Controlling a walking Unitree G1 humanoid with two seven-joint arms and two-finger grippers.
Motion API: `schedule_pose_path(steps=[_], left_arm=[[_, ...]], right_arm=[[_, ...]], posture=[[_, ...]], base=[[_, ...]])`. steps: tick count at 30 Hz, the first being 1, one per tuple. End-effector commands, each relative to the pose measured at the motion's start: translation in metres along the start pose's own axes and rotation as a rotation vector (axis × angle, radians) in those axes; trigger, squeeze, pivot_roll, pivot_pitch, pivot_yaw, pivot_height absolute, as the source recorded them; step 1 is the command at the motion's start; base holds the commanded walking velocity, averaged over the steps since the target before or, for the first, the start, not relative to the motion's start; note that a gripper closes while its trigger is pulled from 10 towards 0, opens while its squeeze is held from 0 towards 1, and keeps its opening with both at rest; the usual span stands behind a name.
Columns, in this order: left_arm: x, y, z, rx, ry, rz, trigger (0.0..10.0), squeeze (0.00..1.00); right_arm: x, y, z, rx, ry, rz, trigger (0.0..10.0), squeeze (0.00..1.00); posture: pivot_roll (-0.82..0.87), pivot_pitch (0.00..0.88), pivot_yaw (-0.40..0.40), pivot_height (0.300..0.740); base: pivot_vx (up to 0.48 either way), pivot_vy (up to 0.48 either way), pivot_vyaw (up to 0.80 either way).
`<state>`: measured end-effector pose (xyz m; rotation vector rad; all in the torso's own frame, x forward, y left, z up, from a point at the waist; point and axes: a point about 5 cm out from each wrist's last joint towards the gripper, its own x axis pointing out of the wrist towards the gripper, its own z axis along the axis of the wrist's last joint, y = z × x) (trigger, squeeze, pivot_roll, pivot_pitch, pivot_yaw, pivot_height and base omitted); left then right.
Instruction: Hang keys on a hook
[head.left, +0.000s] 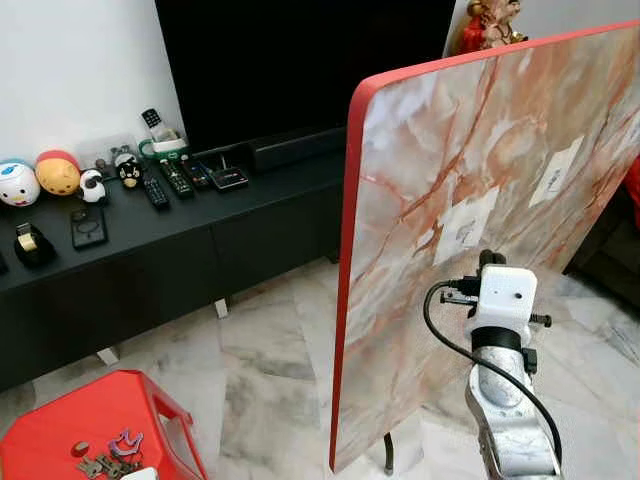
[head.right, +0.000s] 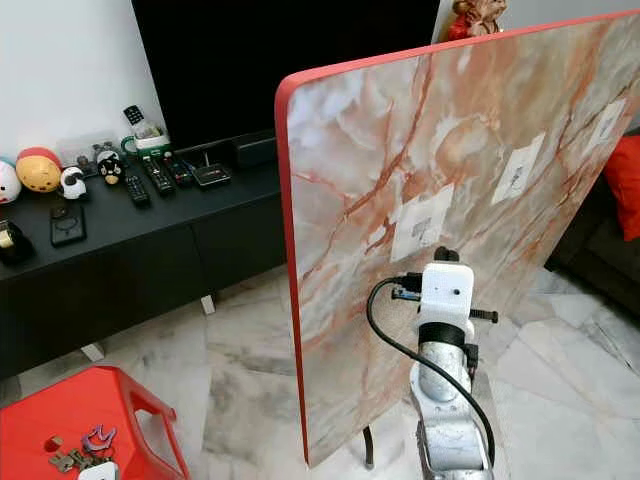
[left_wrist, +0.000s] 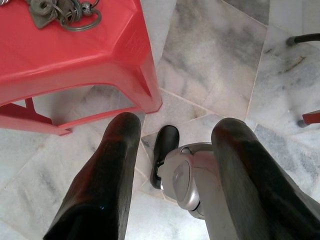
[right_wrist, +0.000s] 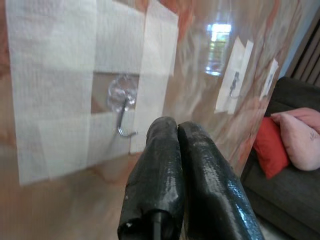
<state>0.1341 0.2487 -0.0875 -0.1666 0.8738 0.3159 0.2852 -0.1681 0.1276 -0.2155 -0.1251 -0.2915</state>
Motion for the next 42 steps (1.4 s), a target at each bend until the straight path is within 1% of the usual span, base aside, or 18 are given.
schedule_pose_path(steps=[1, 4, 11, 12, 16, 21, 23, 26, 31, 36, 42], left_arm=[[-0.001, 0.003, -0.002, 0.001, 0.010, 0.005, 10.0, 0.00], [-0.001, 0.005, -0.003, 0.000, 0.017, 0.009, 10.0, 0.00], [-0.004, 0.014, -0.006, -0.001, 0.028, 0.023, 10.0, 0.00], [-0.005, 0.015, -0.008, -0.001, 0.030, 0.025, 10.0, 0.00], [-0.007, 0.018, -0.011, -0.003, 0.034, 0.028, 10.0, 0.00], [-0.008, 0.022, -0.011, -0.005, 0.028, 0.030, 10.0, 0.00], [-0.007, 0.021, -0.011, -0.005, 0.027, 0.029, 10.0, 0.00], [-0.006, 0.015, -0.009, -0.002, 0.024, 0.022, 10.0, 0.00], [-0.003, 0.002, -0.009, 0.000, 0.026, 0.008, 10.0, 0.00], [-0.001, -0.004, -0.007, 0.001, 0.025, 0.002, 10.0, 0.00], [0.000, -0.005, -0.004, 0.002, 0.015, -0.001, 10.0, 0.00]], right_arm=[[0.003, -0.001, 0.002, -0.019, -0.002, -0.004, 10.0, 0.00], [0.004, 0.000, 0.002, -0.020, -0.005, 0.006, 10.0, 0.00], [0.008, 0.004, 0.005, -0.015, -0.019, 0.039, 10.0, 0.00], [0.009, 0.006, 0.006, -0.025, -0.026, 0.056, 10.0, 0.00], [0.010, 0.008, 0.008, -0.040, -0.032, 0.062, 10.0, 0.00], [0.012, 0.010, 0.007, -0.069, -0.026, 0.076, 10.0, 0.00], [0.012, 0.010, 0.007, -0.072, -0.026, 0.078, 10.0, 0.00], [0.011, 0.011, 0.005, -0.082, -0.019, 0.088, 10.0, 0.00], [0.011, 0.012, 0.003, -0.100, -0.003, 0.095, 10.0, 0.00], [0.011, 0.013, 0.000, -0.112, 0.015, 0.101, 10.0, 0.00], [0.012, 0.016, 0.002, -0.113, 0.008, 0.120, 10.0, 0.00]], posture=[[0.01, 0.000, -0.066, 0.740], [0.01, 0.000, -0.065, 0.740], [0.01, 0.000, -0.066, 0.740], [0.01, 0.000, -0.066, 0.740], [0.01, 0.000, -0.067, 0.740], [0.01, 0.000, -0.067, 0.740], [0.01, 0.000, -0.067, 0.740], [0.01, 0.000, -0.067, 0.740], [0.01, 0.000, -0.069, 0.740], [0.01, 0.000, -0.068, 0.740], [0.01, 0.000, -0.068, 0.740]], base=[[0.000, 0.000, 0.00], [0.000, 0.000, 0.00], [0.000, 0.000, 0.00], [0.000, 0.000, 0.00], [0.000, 0.000, 0.00], [0.000, 0.000, 0.00], [0.000, 0.000, 0.00], [0.000, 0.000, 0.00], [0.000, 0.000, 0.00], [0.000, 0.000, 0.00], [0.000, 0.000, 0.00]])
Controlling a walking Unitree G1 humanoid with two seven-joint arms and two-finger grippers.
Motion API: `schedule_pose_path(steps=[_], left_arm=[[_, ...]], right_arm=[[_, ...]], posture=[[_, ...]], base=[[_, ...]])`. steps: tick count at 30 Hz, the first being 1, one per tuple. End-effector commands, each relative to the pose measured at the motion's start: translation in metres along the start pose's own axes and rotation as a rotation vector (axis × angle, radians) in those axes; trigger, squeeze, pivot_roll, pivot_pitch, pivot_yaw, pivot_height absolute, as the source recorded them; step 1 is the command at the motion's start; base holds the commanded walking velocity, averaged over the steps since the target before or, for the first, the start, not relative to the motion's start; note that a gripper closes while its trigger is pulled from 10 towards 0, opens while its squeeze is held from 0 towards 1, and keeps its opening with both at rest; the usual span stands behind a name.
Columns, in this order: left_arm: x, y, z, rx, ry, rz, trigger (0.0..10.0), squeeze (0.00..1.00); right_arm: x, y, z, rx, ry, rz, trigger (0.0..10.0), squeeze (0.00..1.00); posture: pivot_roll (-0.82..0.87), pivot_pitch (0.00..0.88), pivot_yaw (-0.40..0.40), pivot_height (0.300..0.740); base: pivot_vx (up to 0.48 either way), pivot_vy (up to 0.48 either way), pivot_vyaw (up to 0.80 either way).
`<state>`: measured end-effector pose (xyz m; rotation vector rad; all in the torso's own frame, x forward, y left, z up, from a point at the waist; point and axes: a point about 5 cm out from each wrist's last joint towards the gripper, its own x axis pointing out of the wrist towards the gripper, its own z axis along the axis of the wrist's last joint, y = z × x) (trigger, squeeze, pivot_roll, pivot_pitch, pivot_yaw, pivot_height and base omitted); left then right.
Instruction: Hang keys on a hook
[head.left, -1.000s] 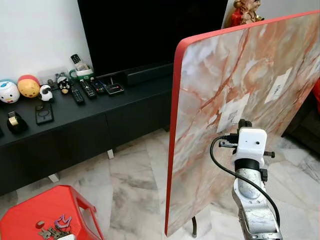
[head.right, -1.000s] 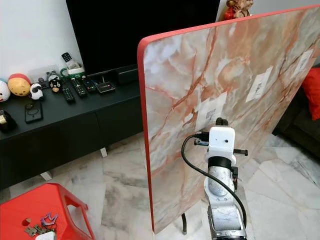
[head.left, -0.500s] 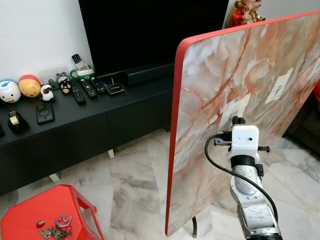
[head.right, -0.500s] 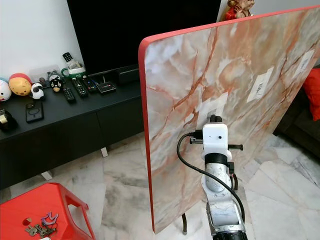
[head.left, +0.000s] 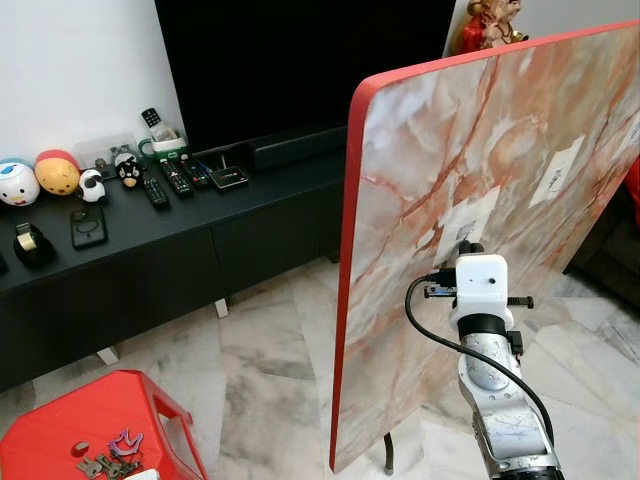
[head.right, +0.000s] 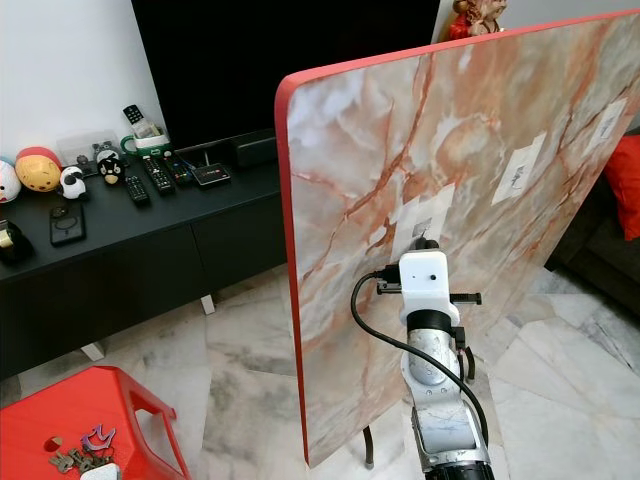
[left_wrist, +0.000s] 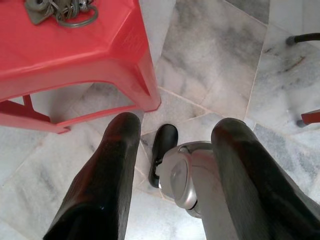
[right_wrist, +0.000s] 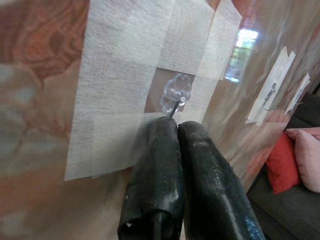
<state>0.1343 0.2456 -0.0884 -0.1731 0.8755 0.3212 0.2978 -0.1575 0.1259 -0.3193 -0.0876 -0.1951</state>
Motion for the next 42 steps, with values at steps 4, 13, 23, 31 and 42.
schedule_pose_path(steps=[4, 13, 23, 31, 42], left_arm=[[0.000, -0.001, -0.001, 0.010, 0.003, -0.002, 10.0, 0.00], [-0.006, 0.015, -0.007, 0.004, -0.001, 0.012, 10.0, 0.00], [-0.009, 0.019, -0.015, 0.001, 0.027, 0.020, 10.0, 0.00], [0.000, 0.007, 0.002, 0.005, 0.005, 0.009, 10.0, 0.00], [0.003, -0.009, 0.006, 0.012, -0.005, -0.011, 10.0, 0.00]], right_arm=[[0.003, 0.004, 0.004, -0.006, -0.011, 0.036, 10.0, 0.00], [0.003, 0.007, 0.005, 0.008, -0.014, 0.059, 10.0, 0.00], [0.002, 0.009, 0.006, 0.036, -0.017, 0.072, 10.0, 1.00], [-0.001, 0.018, 0.015, 0.070, -0.076, 0.157, 10.0, 0.80], [-0.017, 0.037, 0.026, 0.135, -0.170, 0.379, 10.0, 0.00]], posture=[[0.01, 0.000, -0.069, 0.740], [0.01, 0.000, -0.071, 0.740], [0.01, 0.000, -0.072, 0.740], [0.01, 0.000, -0.072, 0.740], [0.00, 0.000, -0.072, 0.740]], base=[[0.000, 0.000, 0.00], [0.000, 0.000, 0.00], [0.000, 0.000, 0.00], [0.000, 0.000, 0.00], [0.000, 0.000, 0.00]])
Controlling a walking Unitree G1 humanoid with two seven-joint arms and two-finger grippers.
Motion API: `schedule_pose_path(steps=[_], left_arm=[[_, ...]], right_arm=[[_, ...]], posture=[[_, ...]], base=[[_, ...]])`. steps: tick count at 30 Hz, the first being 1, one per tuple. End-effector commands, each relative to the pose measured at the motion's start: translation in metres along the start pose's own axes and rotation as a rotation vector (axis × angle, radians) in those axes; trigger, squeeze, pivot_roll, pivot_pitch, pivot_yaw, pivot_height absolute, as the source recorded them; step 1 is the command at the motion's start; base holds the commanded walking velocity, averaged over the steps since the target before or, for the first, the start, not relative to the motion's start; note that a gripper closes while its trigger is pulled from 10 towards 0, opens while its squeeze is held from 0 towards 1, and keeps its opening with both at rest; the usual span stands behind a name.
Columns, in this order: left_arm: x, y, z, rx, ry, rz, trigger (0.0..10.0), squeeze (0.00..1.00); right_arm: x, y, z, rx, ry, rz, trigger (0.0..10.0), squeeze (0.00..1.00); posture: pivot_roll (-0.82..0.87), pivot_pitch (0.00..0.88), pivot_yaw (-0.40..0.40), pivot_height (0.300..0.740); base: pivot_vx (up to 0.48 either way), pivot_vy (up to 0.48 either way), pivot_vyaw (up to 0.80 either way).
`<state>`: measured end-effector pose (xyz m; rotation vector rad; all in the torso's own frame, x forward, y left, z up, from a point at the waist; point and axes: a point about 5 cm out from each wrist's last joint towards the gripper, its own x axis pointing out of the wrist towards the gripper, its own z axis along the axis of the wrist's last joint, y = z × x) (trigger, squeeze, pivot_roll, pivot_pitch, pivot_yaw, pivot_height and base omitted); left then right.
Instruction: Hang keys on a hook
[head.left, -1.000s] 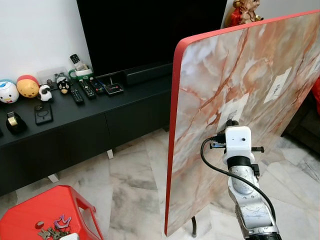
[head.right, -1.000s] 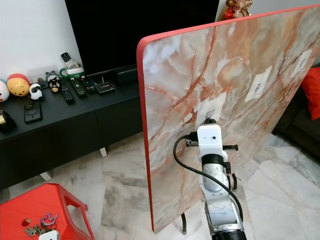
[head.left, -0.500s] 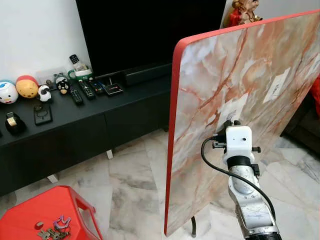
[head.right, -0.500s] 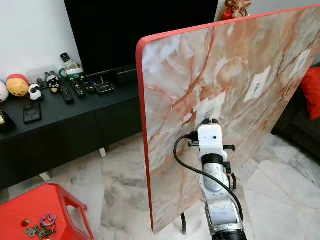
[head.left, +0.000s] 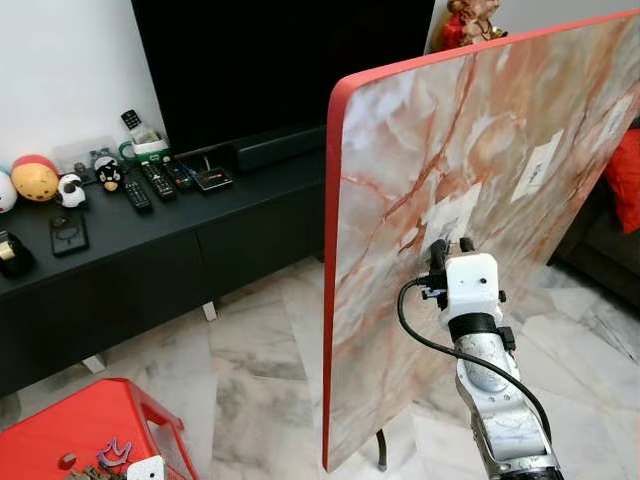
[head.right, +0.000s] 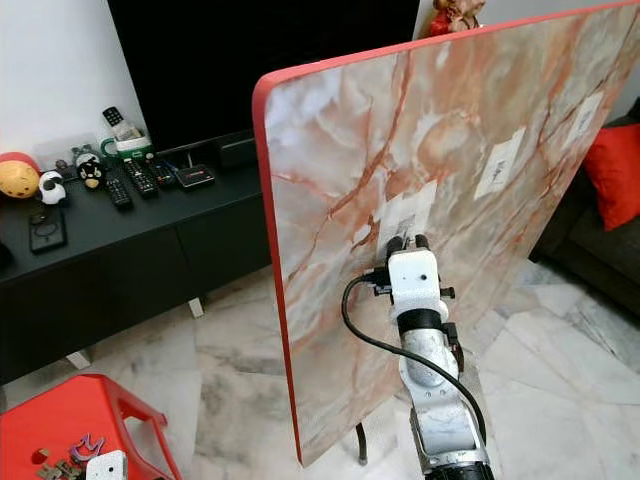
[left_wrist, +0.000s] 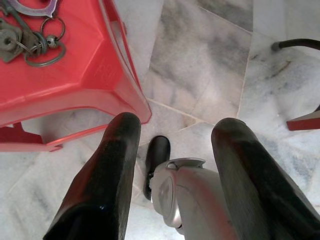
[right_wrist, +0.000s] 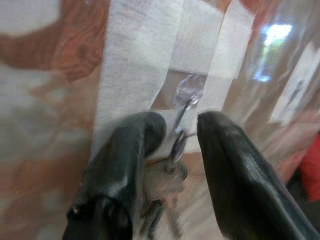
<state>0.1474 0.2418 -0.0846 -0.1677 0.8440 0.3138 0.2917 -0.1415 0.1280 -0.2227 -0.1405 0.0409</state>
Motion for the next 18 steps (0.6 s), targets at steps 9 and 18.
schedule_pose_path(steps=[9, 18], left_arm=[[0.000, -0.006, -0.005, 0.005, 0.024, -0.006, 10.0, 0.00], [-0.004, 0.005, -0.008, 0.002, 0.016, 0.000, 10.0, 0.00]], right_arm=[[-0.036, 0.035, -0.002, 0.243, 0.064, 0.510, 10.0, 0.00], [-0.068, 0.017, -0.024, 0.284, 0.226, 0.634, 10.0, 0.00]], posture=[[-0.01, 0.000, -0.071, 0.740], [-0.02, 0.000, -0.073, 0.740]], base=[[0.000, 0.000, 0.00], [0.000, 0.000, 0.00]])
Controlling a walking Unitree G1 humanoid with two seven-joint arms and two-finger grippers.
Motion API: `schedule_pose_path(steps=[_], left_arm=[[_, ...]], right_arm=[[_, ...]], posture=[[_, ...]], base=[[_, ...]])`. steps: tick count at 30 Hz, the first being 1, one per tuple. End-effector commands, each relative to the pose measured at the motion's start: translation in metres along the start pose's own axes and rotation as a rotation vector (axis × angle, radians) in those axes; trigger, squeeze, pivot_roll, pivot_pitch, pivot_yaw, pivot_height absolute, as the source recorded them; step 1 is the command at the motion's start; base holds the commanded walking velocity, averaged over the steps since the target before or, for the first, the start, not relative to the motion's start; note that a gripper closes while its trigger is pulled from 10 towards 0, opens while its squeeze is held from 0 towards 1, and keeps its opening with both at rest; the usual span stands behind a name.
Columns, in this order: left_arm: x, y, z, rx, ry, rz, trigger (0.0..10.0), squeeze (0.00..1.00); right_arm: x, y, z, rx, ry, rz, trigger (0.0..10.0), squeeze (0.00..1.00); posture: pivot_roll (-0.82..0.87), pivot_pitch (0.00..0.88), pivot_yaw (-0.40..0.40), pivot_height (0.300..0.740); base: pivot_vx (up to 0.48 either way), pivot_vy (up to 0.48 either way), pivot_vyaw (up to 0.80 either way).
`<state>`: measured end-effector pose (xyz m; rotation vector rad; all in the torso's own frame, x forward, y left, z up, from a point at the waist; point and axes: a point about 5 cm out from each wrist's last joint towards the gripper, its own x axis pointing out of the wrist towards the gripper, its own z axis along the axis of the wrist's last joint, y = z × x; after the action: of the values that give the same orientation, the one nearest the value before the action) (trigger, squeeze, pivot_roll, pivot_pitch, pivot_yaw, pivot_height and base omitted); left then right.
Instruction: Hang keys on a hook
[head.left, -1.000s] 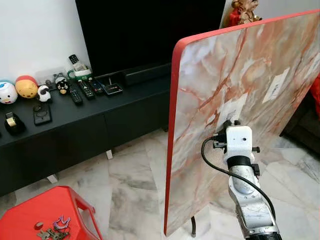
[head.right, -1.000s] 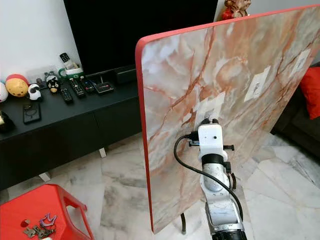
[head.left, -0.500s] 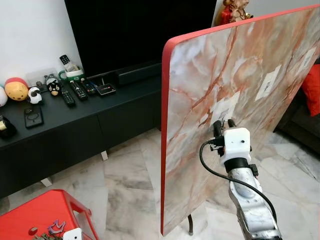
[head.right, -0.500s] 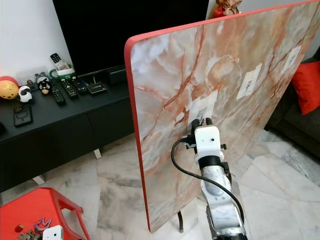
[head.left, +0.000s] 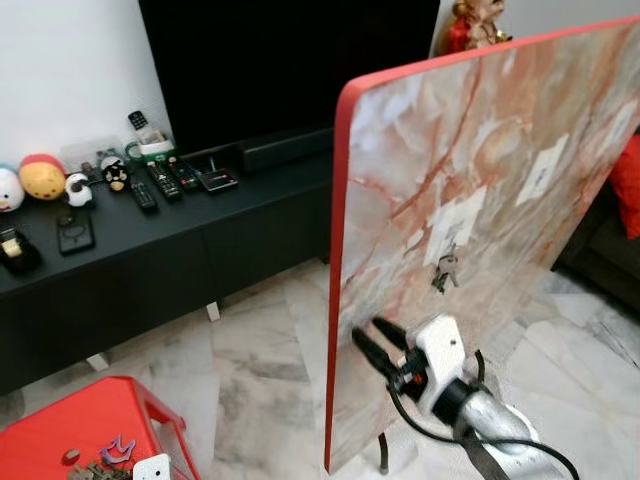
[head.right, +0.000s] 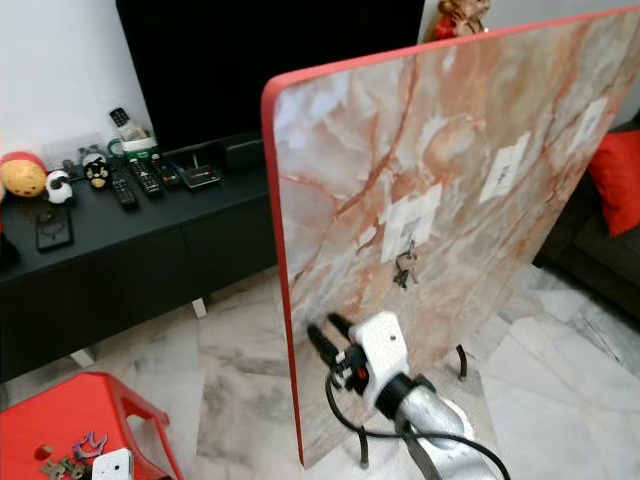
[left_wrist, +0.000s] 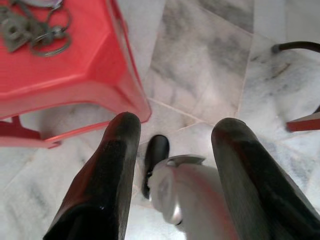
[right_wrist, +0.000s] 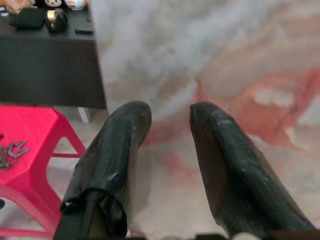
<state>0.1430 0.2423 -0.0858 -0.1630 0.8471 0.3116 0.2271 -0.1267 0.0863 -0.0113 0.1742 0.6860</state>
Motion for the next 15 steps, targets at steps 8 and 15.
schedule_pose_path(steps=[8, 15], left_arm=[[-0.004, 0.016, -0.004, -0.001, 0.018, 0.011, 10.0, 0.00], [-0.003, 0.013, -0.003, 0.000, 0.018, 0.009, 10.0, 0.00]], right_arm=[[-0.039, -0.041, -0.100, 0.290, 0.495, -0.369, 10.0, 0.00], [-0.037, -0.046, -0.118, 0.304, 0.481, -0.480, 10.0, 0.00]], posture=[[-0.02, 0.000, -0.067, 0.740], [0.01, 0.000, -0.071, 0.740]], base=[[0.000, 0.000, 0.00], [0.000, 0.000, 0.00]])
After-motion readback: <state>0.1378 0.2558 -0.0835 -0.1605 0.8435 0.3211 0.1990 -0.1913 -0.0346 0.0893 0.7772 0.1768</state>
